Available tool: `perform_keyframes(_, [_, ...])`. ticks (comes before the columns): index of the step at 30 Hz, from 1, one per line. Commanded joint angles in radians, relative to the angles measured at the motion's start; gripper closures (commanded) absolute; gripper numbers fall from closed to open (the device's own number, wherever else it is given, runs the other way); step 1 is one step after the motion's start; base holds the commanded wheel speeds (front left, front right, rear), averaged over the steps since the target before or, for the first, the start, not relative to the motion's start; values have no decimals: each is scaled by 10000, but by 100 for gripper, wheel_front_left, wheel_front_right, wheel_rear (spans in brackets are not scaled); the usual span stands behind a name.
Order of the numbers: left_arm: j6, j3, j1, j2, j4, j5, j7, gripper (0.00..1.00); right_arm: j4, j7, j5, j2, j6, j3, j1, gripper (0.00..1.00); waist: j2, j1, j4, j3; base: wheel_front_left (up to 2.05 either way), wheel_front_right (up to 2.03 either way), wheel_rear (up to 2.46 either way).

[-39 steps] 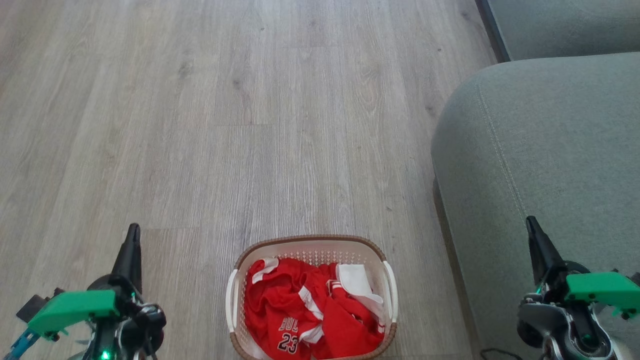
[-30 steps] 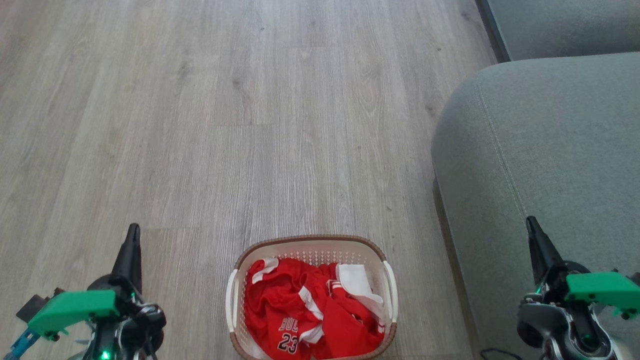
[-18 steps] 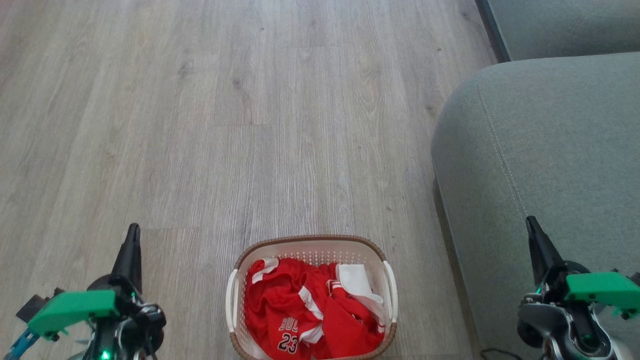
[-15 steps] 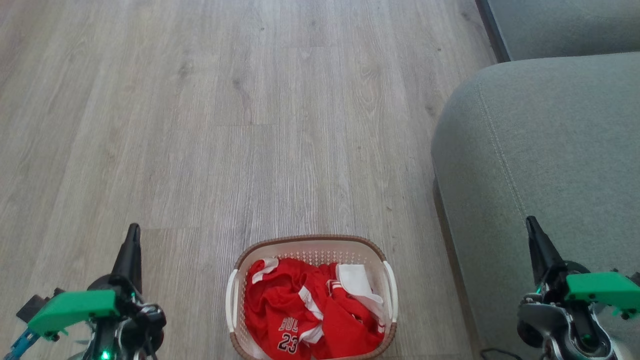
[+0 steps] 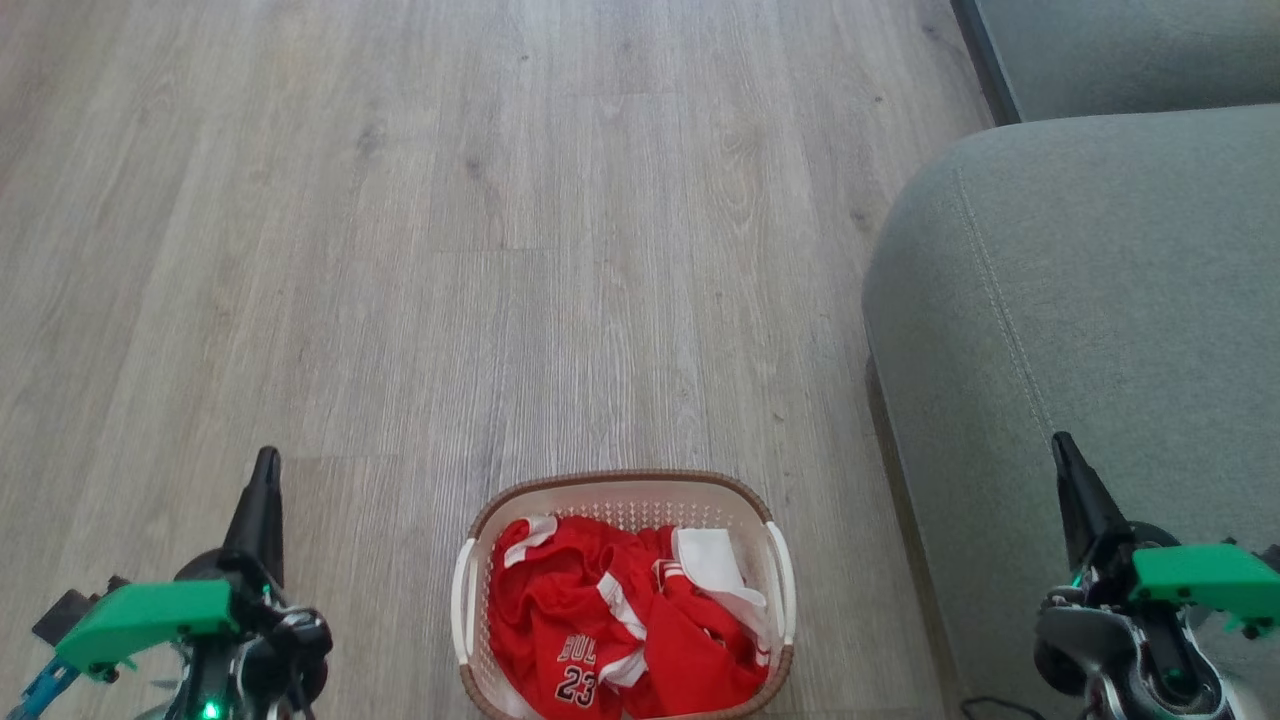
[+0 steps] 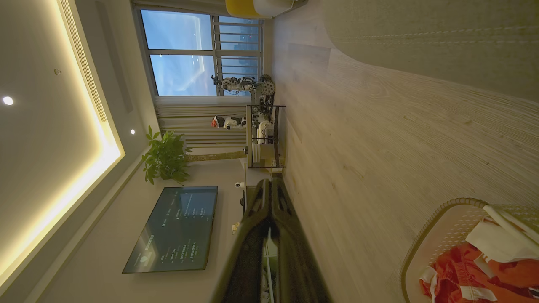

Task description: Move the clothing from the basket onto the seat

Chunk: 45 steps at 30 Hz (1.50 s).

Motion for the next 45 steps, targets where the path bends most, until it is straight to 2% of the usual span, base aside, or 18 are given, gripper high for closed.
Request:
perform_keyframes(1, [-65,358,-511,72,-272,46,74,100,-383,54,62,-39,-2,169,-508,100,0,0,0,0,0,0,0])
perform_keyframes(6, [-65,358,-511,72,-272,46,74,100,-383,54,62,-39,-2,169,-508,100,0,0,0,0,0,0,0])
perform_keyframes(7, [0,0,-1,0,-1,1,-1,0,-1,-1,0,0,0,2,-1,0,0,0,0,0,0,0,0])
perform_keyframes(9, [10,-33,58,-9,205,0,-19,0,215,-11,-2,13,0,35,73,0,0,0,0,-1,0,0,0])
perform_keyframes(10, [10,-34,149,-23,369,0,-21,100,387,-12,-2,40,0,56,168,100,0,0,0,-1,0,0,0])
perform_keyframes(11, [13,-41,273,-44,538,0,-22,0,565,-12,-2,73,0,64,289,0,0,0,0,-1,0,0,0])
perform_keyframes(22, [140,-192,401,-34,207,181,-344,0,460,-337,-183,63,0,380,298,0,0,0,2,-34,0,0,0])
perform_keyframes(31, [369,-236,471,-25,-210,751,-607,0,283,-602,-736,55,0,472,288,0,0,0,8,-63,0,0,0])
perform_keyframes(39, [634,-308,504,-18,-723,1868,-840,0,-81,-837,-1715,48,0,511,293,0,0,0,19,-96,0,0,0])
perform_keyframes(45, [844,-517,563,-11,-1099,3009,-1045,0,-475,-1044,-2878,41,0,629,334,0,0,0,37,-130,0,0,0])
